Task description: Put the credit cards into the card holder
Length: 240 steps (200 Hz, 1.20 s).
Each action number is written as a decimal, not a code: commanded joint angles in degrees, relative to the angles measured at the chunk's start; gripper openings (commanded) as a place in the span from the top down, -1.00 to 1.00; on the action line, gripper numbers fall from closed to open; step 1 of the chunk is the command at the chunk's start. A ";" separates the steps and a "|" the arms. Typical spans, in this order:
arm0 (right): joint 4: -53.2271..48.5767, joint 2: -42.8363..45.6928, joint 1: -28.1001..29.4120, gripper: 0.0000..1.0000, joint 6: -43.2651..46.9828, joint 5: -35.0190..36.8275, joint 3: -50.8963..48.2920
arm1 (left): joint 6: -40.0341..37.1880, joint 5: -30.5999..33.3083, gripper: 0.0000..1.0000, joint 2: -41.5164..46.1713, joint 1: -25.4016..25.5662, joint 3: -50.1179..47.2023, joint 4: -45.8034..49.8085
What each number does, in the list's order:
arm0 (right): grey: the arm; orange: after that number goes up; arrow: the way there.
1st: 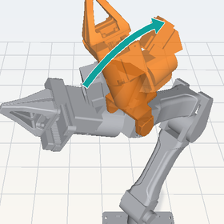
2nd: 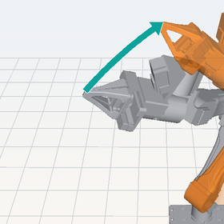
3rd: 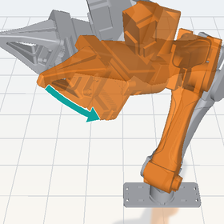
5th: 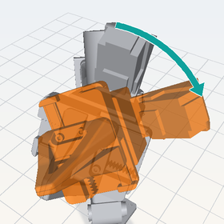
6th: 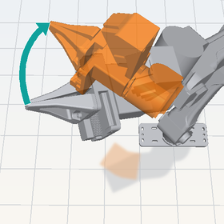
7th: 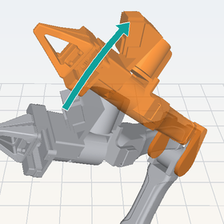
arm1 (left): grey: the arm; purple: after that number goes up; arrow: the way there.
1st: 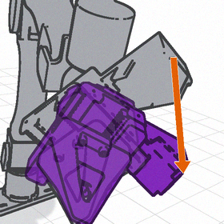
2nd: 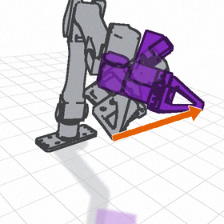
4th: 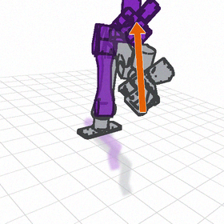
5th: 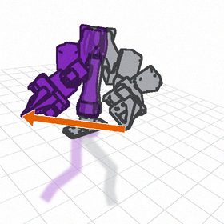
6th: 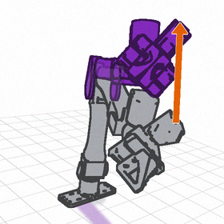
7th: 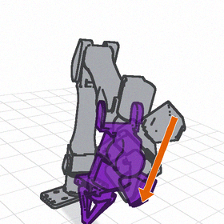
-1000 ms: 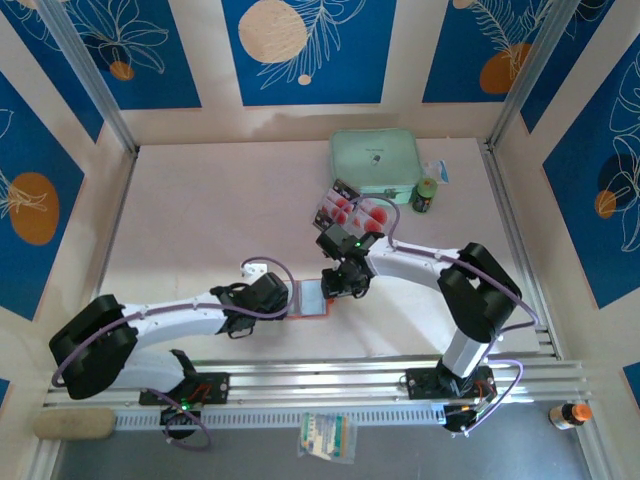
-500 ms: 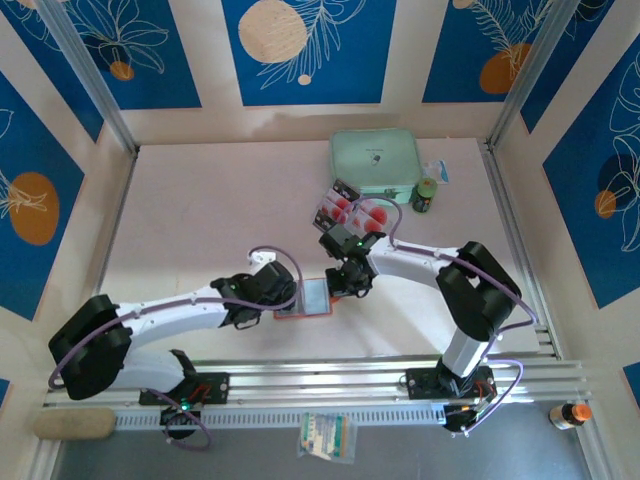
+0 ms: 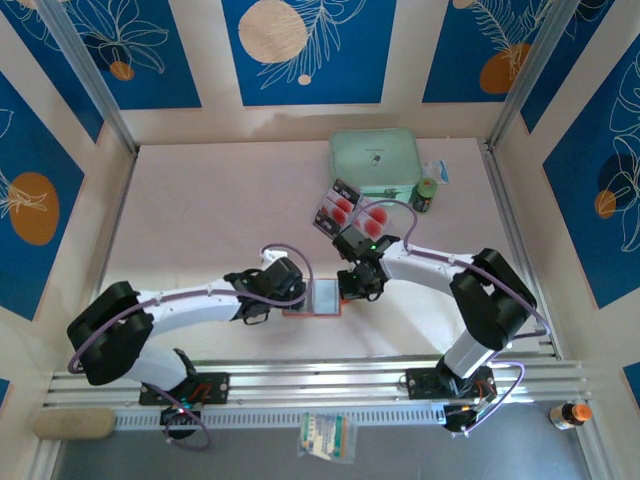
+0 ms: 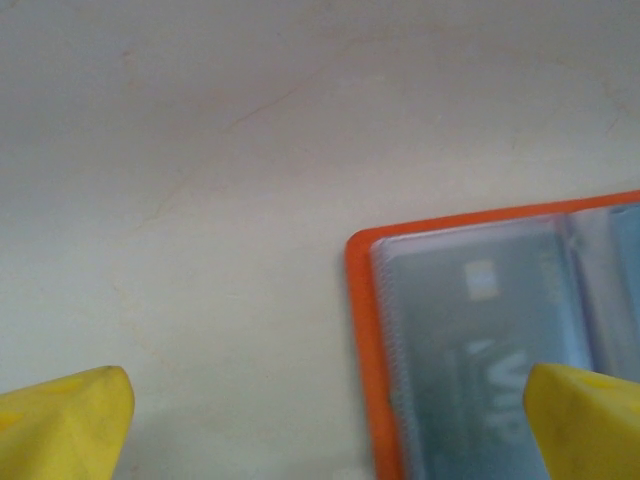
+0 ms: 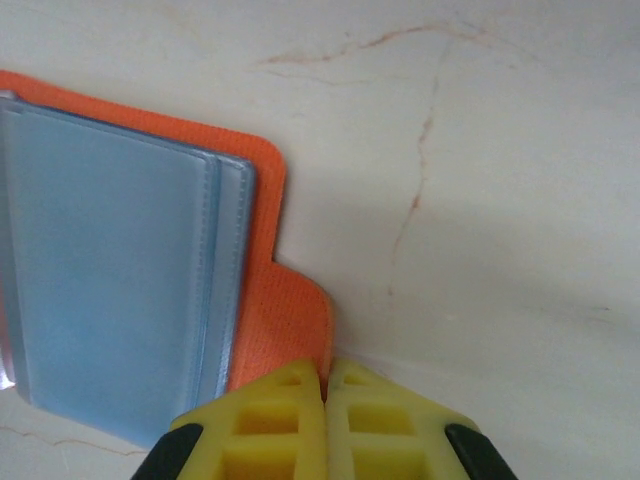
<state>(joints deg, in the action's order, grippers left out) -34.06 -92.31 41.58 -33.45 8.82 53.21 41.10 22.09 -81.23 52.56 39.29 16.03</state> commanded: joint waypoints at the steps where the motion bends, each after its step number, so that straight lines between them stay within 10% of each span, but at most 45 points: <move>1: -0.64 2.00 -0.83 0.89 -0.80 -0.60 -0.40 | 0.85 -0.35 -1.00 0.37 -0.50 -1.95 -0.10; 55: -3.91 7.61 -4.73 0.47 1.55 -2.64 4.47 | 1.70 0.31 -1.00 0.20 -0.50 -3.68 -0.45; 133: -6.47 4.86 -13.36 0.43 14.11 -1.96 19.85 | 1.17 0.91 -1.00 0.37 -0.51 -2.99 -0.25; 240: -12.83 -8.45 -15.03 0.43 25.74 16.09 34.04 | 1.09 1.34 -1.00 1.42 -0.55 -2.64 0.43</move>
<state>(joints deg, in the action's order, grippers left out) -44.45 -99.13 27.09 -11.44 19.79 84.88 41.93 22.15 -81.08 52.56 36.14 15.79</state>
